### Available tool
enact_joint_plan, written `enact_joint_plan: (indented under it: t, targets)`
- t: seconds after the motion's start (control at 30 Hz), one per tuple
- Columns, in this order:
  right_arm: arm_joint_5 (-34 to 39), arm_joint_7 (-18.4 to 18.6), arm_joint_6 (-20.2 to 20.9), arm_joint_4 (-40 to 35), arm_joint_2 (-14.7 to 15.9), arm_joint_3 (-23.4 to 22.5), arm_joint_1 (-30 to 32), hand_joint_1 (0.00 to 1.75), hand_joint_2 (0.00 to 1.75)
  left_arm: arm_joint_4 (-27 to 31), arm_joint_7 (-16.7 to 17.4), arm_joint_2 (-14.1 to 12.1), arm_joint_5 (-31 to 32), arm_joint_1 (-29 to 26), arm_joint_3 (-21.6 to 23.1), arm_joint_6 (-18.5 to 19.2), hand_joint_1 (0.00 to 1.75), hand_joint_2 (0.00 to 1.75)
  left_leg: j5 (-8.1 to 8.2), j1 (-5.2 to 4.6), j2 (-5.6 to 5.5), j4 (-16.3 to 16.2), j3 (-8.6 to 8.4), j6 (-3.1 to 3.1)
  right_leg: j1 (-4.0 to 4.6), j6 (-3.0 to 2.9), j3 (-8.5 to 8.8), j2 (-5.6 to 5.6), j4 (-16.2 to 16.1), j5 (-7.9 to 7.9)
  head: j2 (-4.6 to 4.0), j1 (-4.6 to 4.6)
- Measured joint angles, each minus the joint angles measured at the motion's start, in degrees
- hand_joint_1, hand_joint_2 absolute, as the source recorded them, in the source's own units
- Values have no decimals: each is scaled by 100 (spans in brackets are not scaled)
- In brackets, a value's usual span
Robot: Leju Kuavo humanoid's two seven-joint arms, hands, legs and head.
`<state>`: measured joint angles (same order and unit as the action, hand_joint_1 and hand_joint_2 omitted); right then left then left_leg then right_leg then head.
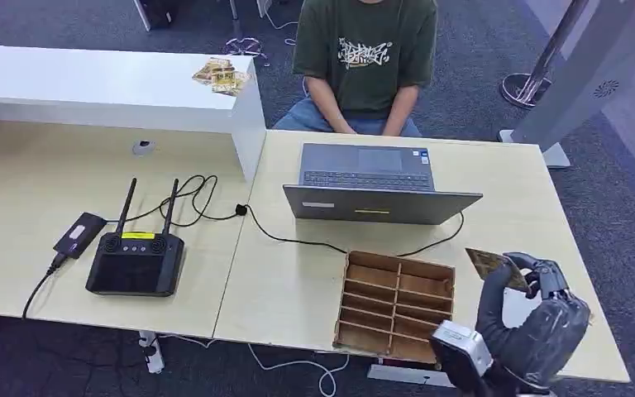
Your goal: Pass the card to the sensor for recognition and then transmit it.
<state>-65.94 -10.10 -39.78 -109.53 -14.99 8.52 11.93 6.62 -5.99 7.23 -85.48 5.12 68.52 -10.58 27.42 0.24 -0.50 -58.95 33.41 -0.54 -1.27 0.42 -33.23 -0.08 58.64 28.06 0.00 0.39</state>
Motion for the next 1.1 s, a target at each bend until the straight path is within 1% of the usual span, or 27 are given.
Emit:
enact_joint_plan:
  t: [0.13, 0.27, 0.3, 0.37, 0.4, 0.6, 0.8, 0.87, 1.1]
  targets:
    - [-77, 123, 0, 138, 0, 0, -317, 175, 175, 0, 0, -7, 0, 0, 0, 31, 0, 0, -5, 0, -2, 0, 0, -4, 0, -1, 2, -2, 1, -1, 0, 2]
    - [-219, 322, 2, 285, 0, 81, -568, 175, 175, 0, 35, -26, 0, 2, 4, 66, 0, 0, -5, 0, -1, 0, 0, -4, 0, -1, 1, 1, 2, -1, 0, 0]
    - [-291, 383, 0, 324, 2, 118, -652, 175, 175, 0, 46, -33, 2, 4, 9, 79, 0, 0, -5, 0, -1, 0, -1, -4, 0, -1, 1, 1, 2, -1, 0, 0]
    - [-500, 642, 0, 452, 17, 209, -830, 175, 175, 0, 70, -44, 4, 7, 11, 100, 0, 0, -5, 1, -1, 0, -1, -4, 0, -1, 1, -1, 2, -1, 0, 2]
    - [-580, 765, 2, 516, 44, 271, -917, 175, 175, 0, 81, -48, 4, 8, 13, 109, 0, 0, -5, 1, -1, 0, -1, -4, 0, -1, 1, -1, 2, -1, 0, 0]
    - [-988, 1161, 2, 783, 212, 603, -1233, 175, 175, 0, 90, -52, 7, 10, 28, 131, 0, 0, -6, 1, -1, 0, -1, -5, 0, -1, 1, -1, 2, -1, 0, 2]
    - [-1121, 1309, 0, 955, 358, 815, -1427, 175, 175, 0, 101, -55, 7, 14, 70, 142, 0, 0, -6, 0, -2, 0, 0, -5, 0, -1, 1, -1, 2, -1, 0, 2]
    - [-1265, 1390, 0, 1027, 422, 911, -1528, 175, 175, 0, 103, -59, 9, 16, 96, 151, 0, 0, -6, 0, -1, 0, 0, -5, 0, -1, 1, 0, 2, -1, 0, 0]
    - [-1747, 1819, 44, 1607, 571, 1316, -2380, 175, 175, 0, 149, -81, 28, 37, 247, 190, 0, 0, -15, 1, -1, 0, -2, -11, 1, -5, 1, 0, 4, -6, 0, 2]
